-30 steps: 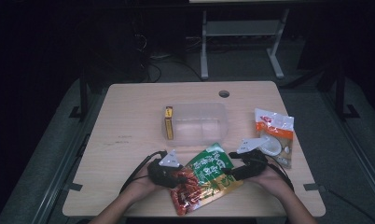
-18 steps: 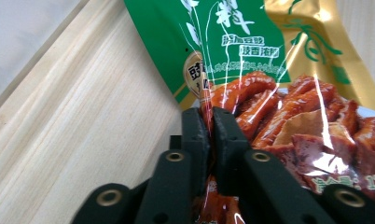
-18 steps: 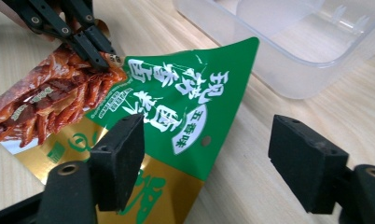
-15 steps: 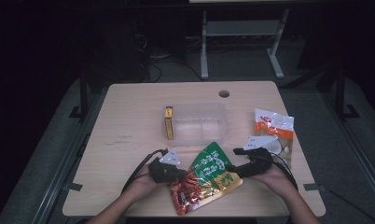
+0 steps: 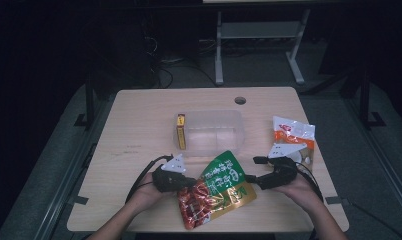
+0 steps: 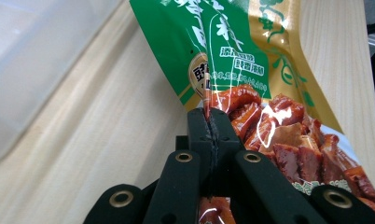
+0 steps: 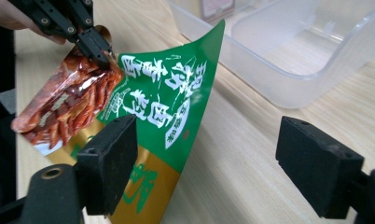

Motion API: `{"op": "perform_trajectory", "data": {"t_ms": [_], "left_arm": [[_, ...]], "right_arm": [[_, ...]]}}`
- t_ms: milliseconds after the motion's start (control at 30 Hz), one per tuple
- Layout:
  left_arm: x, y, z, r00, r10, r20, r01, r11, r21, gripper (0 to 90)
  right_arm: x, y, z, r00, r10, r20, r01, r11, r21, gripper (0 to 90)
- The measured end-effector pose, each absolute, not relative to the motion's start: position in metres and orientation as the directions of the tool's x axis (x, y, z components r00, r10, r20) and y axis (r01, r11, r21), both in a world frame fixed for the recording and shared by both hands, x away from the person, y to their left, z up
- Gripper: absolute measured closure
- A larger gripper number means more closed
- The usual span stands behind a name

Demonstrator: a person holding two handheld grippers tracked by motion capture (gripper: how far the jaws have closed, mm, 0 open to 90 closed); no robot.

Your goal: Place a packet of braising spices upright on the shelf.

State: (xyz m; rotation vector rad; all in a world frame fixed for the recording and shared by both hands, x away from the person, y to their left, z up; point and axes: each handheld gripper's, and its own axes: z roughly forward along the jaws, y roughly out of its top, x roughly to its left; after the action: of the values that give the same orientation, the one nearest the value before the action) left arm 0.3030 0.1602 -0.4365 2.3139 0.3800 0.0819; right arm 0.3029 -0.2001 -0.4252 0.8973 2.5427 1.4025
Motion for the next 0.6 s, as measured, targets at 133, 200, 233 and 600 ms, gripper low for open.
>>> {"op": "perform_trajectory", "data": {"t_ms": [133,200,233,600], "left_arm": [[0.300,0.166,-0.428,0.956,0.293,-0.028,0.221,-0.652,0.725,89.9],[0.300,0.171,-0.424,0.956,0.293,-0.014,0.211,-0.652,0.728,90.0],[0.300,0.173,-0.422,0.956,0.292,-0.006,0.204,-0.653,0.729,90.0],[0.301,0.197,-0.404,0.949,0.314,0.028,0.182,-0.618,0.765,90.0]], "right_arm": [[0.300,-0.195,-0.419,-0.838,0.510,0.197,0.445,0.428,0.787,15.3],[0.298,-0.192,-0.416,-0.837,0.509,0.200,0.446,0.425,0.787,15.2],[0.298,-0.191,-0.415,-0.842,0.500,0.200,0.440,0.424,0.791,15.2],[0.307,-0.186,-0.404,-0.847,0.484,0.221,0.437,0.395,0.808,20.8]]}}
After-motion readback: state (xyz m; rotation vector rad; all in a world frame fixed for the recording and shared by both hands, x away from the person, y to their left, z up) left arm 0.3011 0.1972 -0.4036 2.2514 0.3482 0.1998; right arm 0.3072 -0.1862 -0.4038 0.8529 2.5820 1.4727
